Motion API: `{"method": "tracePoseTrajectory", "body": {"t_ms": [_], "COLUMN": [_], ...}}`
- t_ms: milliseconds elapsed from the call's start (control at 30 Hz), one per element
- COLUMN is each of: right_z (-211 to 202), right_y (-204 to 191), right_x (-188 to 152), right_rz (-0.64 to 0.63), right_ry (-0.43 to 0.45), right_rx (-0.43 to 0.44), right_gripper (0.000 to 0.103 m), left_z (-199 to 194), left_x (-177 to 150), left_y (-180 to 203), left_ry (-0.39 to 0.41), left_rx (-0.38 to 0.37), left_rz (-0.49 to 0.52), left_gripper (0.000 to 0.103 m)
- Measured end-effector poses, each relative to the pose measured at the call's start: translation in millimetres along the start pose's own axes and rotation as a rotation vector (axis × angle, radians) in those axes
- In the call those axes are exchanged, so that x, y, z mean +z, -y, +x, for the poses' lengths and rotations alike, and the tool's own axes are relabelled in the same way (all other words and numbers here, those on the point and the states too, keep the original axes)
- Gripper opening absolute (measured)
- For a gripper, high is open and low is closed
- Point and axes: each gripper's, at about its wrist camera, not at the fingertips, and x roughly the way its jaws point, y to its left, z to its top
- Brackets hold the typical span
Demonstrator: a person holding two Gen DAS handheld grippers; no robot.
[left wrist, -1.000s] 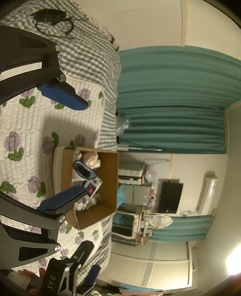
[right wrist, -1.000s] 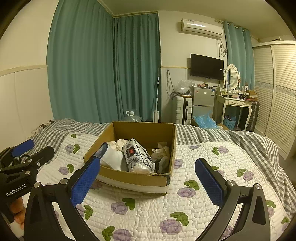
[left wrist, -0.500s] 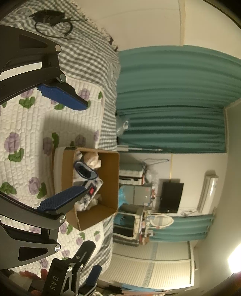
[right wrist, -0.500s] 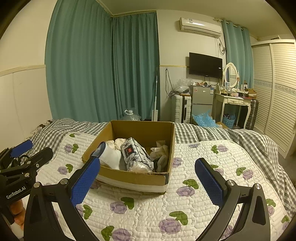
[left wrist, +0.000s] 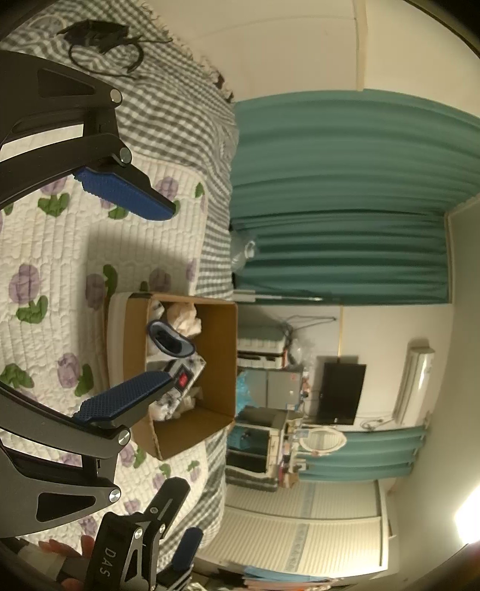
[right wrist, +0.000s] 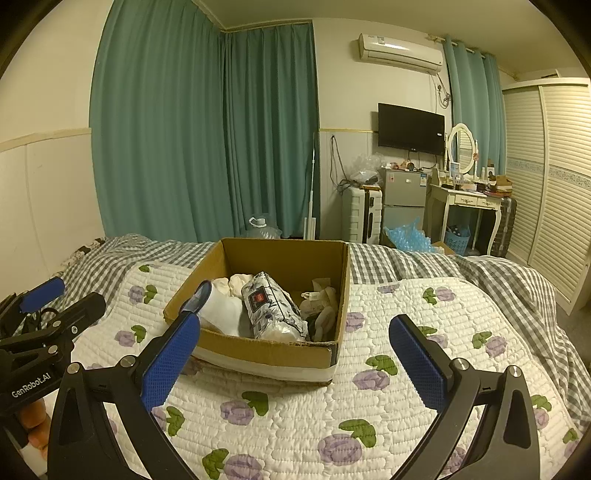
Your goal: Organize soft objects
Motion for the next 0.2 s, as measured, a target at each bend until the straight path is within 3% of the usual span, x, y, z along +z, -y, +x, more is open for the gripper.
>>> {"method": "tracePoseTrajectory", "body": {"t_ms": [200], "right_z": [0.6], "right_y": [-0.4], "right_x": [-1.0], "right_rz": [0.0], "right_ry": [-0.003], "right_rx": [-0.001], "right_gripper": [0.103], "left_z": [2.3], "left_x": [-0.8], "left_y": [-3.1], "left_ry": [0.0], "left_rx": [-0.004], "left_rz": [0.003], "left_gripper": [0.085]}}
